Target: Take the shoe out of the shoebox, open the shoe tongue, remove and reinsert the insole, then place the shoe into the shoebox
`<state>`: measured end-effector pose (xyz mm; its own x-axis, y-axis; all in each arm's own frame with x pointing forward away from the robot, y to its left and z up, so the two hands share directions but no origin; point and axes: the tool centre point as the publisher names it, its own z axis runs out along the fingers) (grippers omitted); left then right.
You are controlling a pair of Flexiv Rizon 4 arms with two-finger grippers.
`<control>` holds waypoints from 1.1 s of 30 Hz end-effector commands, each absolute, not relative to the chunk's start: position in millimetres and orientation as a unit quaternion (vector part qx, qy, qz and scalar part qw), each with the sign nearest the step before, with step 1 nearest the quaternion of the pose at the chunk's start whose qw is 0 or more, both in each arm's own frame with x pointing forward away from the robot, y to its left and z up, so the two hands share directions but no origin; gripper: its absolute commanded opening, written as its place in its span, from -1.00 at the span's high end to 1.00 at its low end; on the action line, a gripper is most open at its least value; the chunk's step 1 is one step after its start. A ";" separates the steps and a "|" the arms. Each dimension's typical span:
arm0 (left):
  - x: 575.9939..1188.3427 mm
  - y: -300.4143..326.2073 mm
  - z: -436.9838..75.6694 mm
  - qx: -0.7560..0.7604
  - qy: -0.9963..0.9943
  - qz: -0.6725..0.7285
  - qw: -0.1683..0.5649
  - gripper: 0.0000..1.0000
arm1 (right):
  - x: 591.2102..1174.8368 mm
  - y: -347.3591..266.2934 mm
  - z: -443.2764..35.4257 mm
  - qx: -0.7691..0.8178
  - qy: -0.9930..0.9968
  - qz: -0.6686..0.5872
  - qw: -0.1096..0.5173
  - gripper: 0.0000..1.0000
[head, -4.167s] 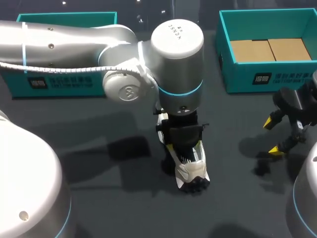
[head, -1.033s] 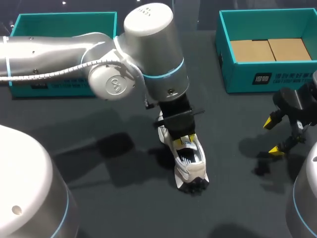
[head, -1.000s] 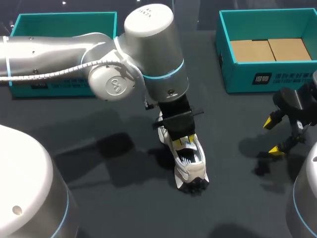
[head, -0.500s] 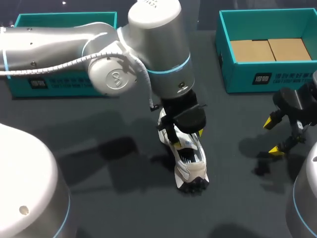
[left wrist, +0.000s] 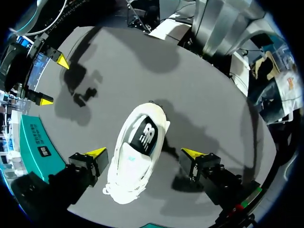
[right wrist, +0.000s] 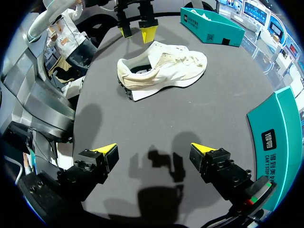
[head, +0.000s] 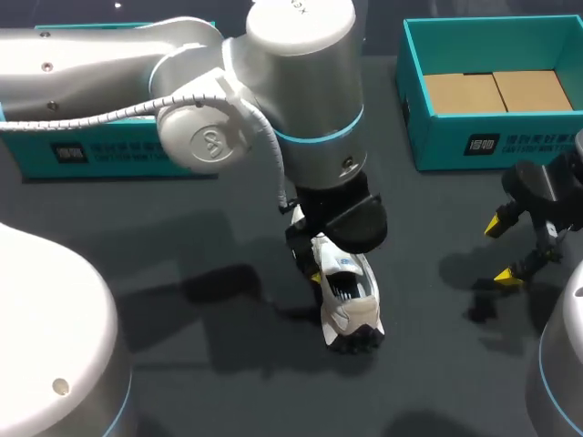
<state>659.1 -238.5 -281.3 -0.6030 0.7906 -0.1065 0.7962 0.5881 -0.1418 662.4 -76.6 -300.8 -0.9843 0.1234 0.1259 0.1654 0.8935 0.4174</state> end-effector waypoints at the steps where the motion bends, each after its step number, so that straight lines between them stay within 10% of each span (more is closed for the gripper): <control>1: 645.7 -241.0 -289.3 0.330 0.937 -0.112 0.014 -1.00 | 661.3 -76.2 -300.7 -0.075 -0.972 -0.217 0.047 -1.00; 33: 622.1 -259.9 -299.6 -0.048 0.993 -0.094 -0.054 -1.00 | 661.3 -76.2 -300.7 -0.075 -0.972 -0.217 0.047 -1.00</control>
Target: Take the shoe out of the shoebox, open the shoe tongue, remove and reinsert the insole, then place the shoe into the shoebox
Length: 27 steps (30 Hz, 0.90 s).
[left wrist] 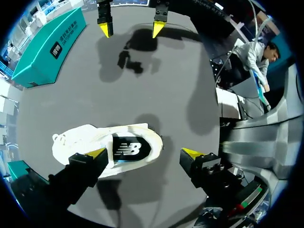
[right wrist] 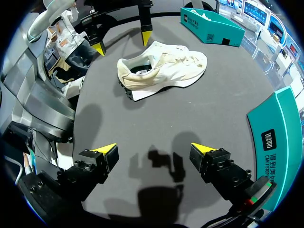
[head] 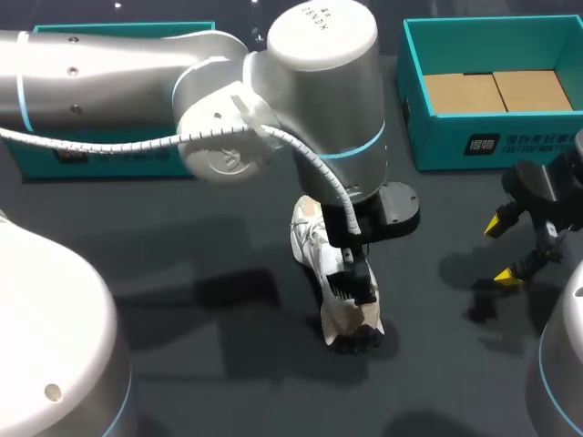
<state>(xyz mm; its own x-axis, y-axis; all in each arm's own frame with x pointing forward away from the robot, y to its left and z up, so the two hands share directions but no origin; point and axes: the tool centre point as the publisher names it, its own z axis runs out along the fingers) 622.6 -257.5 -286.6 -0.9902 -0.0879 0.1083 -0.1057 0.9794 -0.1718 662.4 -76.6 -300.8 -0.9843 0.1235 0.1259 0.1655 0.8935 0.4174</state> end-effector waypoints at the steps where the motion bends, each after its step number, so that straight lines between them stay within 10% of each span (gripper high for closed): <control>1: 621.1 -260.6 -301.9 0.053 -0.993 0.093 0.053 -1.00 | 661.3 -76.2 -300.7 -0.075 -0.972 -0.217 0.047 -1.00; 27: 598.4 -273.2 -350.2 0.054 -0.995 0.045 0.071 -1.00 | 661.3 -76.2 -300.7 -0.075 -0.972 -0.217 0.047 -1.00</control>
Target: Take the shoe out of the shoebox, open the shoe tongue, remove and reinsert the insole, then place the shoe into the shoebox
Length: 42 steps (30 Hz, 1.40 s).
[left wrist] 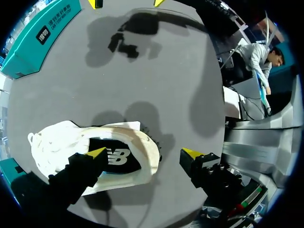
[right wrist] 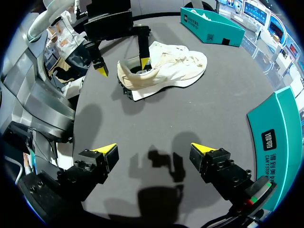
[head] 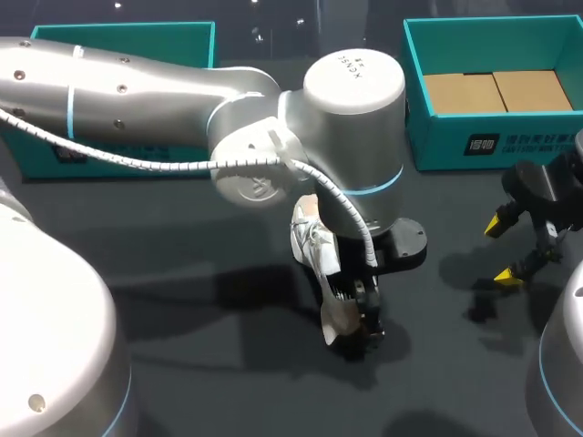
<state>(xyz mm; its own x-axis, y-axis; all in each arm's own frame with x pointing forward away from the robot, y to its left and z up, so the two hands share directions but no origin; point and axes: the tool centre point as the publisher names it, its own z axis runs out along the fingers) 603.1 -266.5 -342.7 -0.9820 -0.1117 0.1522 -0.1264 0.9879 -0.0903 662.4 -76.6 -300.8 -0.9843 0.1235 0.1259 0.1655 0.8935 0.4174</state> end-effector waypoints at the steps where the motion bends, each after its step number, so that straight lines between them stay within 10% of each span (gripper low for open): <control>1: 596.4 -272.9 -353.1 0.051 -0.995 0.042 0.069 -1.00 | 661.3 -76.2 -300.7 -0.075 -0.972 -0.217 0.047 -1.00; 24: 584.7 -266.0 -376.0 0.077 -0.996 0.008 0.039 -0.42 | 661.3 -76.2 -300.7 -0.075 -0.972 -0.217 0.047 -1.00; 31: 583.7 -264.5 -376.6 0.070 -0.997 0.003 0.037 0.05 | 661.3 -76.2 -300.7 -0.075 -0.972 -0.217 0.047 -1.00; 42: 585.2 -260.8 -383.8 0.078 -0.996 -0.013 0.039 0.04 | 661.3 -76.2 -300.7 -0.075 -0.972 -0.217 0.047 -1.00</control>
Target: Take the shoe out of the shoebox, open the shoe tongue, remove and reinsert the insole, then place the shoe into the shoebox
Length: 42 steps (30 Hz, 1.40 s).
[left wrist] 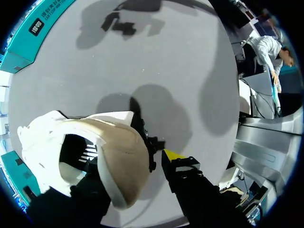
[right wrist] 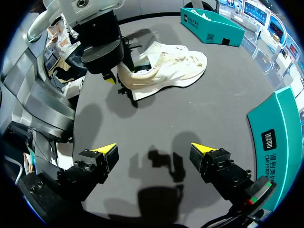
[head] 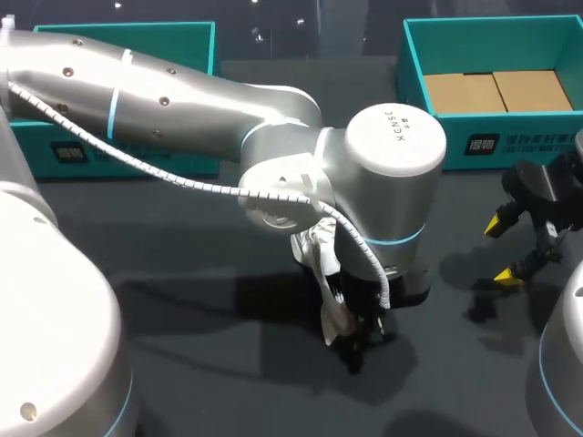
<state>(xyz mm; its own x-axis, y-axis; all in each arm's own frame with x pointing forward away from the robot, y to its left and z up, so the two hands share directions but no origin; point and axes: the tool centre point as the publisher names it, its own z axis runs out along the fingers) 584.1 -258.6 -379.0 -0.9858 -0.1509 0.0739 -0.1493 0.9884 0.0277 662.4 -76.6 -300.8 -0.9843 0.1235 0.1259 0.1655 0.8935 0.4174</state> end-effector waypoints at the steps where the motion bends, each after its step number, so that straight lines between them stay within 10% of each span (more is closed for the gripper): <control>1: 585.4 -260.8 -384.7 0.080 -0.996 -0.013 0.040 0.07 | 661.3 -76.2 -300.7 -0.075 -0.972 -0.217 0.047 -1.00; 3: 586.2 -260.7 -386.8 0.085 -0.996 -0.013 0.039 0.28 | 661.3 -76.2 -300.7 -0.075 -0.972 -0.217 0.047 -1.00; 5: 587.2 -260.7 -388.7 0.088 -0.995 -0.011 0.041 1.00 | 661.3 -76.2 -300.7 -0.075 -0.972 -0.217 0.047 -1.00; 42: 682.2 -175.3 -236.0 0.005 -0.999 0.012 0.045 1.00 | 661.3 -76.2 -300.7 -0.075 -0.972 -0.217 0.047 -1.00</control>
<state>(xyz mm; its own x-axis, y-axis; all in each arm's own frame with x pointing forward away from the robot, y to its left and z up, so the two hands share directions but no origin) 683.1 -187.0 -256.2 -0.9953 -0.0108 0.0966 -0.0120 0.9999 -0.0122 662.4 -76.6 -300.8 -0.9843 0.1235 0.1259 0.1655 0.8935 0.4174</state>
